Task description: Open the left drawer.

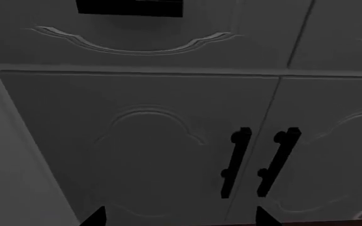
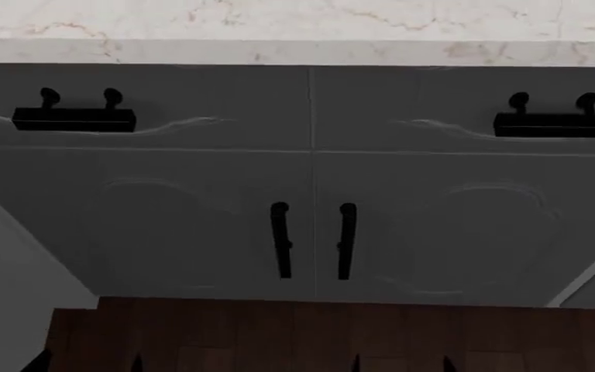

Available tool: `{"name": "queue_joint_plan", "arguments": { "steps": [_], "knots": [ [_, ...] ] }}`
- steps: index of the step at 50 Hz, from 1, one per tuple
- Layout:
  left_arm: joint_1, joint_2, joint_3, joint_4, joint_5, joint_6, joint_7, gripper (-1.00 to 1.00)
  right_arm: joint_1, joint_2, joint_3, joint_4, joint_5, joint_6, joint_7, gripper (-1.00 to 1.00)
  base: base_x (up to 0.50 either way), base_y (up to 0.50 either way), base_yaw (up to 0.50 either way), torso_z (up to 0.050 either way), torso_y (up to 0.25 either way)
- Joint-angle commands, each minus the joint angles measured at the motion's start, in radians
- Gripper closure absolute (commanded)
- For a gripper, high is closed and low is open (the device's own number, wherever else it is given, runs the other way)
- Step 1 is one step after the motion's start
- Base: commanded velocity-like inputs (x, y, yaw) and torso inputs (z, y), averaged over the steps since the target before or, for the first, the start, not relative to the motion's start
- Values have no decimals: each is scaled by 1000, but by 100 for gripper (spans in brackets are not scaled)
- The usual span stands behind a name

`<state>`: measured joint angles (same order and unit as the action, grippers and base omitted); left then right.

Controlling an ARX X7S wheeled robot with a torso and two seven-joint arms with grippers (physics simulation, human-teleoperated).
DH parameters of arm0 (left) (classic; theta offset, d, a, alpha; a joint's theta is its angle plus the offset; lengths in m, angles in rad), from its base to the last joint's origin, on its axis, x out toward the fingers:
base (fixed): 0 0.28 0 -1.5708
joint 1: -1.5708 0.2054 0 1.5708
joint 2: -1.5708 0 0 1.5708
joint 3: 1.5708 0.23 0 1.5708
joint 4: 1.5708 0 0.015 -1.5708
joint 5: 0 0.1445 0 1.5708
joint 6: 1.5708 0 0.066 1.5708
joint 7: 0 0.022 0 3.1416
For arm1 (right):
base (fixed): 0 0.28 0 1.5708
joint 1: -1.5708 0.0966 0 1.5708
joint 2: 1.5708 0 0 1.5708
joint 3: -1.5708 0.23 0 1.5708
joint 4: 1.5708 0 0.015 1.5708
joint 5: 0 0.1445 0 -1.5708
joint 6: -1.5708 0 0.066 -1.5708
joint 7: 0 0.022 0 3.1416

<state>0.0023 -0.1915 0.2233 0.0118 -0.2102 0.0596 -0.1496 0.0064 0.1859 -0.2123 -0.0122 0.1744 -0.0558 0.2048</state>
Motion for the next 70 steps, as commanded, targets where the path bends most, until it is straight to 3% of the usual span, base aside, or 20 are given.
{"name": "queue_joint_plan", "arguments": {
  "steps": [1, 32, 70],
  "knots": [
    [1, -4, 4, 11, -12, 1, -4, -100, 1, 6, -8, -1, 5, -10, 0, -100, 223, 0, 0, 0, 0],
    [-6, -14, 20, -10, -18, 13, -16, -100, 2, 18, -23, -7, 20, -7, 13, -100, 220, 0, 0, 0, 0],
    [-3, -28, 38, -1, -29, 9, -34, -100, 7, 30, -39, 0, 33, -12, 30, -100, 71, 0, 0, 0, 0]
  ]
}}
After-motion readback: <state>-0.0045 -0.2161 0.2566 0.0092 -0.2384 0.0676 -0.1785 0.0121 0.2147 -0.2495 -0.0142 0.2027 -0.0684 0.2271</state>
